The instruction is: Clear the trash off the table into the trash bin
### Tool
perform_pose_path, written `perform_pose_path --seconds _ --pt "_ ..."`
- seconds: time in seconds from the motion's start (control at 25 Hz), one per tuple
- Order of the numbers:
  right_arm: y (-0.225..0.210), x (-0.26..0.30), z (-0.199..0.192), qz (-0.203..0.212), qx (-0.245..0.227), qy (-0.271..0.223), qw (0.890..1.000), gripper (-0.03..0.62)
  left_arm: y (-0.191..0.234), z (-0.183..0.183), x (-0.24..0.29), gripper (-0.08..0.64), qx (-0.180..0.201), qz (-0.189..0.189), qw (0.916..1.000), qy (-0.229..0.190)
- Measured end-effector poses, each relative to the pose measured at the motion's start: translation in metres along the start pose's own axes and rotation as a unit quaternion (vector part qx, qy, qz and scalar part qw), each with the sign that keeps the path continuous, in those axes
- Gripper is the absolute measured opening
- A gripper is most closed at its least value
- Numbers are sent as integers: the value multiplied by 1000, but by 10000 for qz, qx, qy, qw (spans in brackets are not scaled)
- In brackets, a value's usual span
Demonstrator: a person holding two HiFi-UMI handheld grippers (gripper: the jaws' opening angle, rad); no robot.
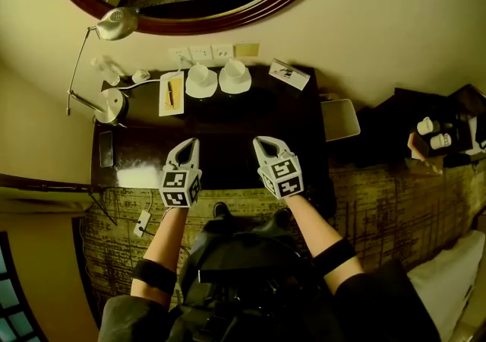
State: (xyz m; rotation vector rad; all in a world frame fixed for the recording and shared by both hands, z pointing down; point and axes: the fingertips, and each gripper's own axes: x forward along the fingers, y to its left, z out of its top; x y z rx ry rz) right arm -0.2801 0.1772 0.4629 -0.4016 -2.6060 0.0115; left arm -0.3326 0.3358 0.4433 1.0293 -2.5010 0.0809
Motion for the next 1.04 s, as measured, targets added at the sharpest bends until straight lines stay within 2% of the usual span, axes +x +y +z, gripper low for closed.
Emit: perform_pose_path --seconds 0.56,1.04 --pt "-13 0 -9 -236 -29 76 9997 3 -5 -6 17 3 83 -262 9996 115" --pt "-6 1 -13 -227 -64 126 9996 3 1 -18 5 3 55 -176 9996 213"
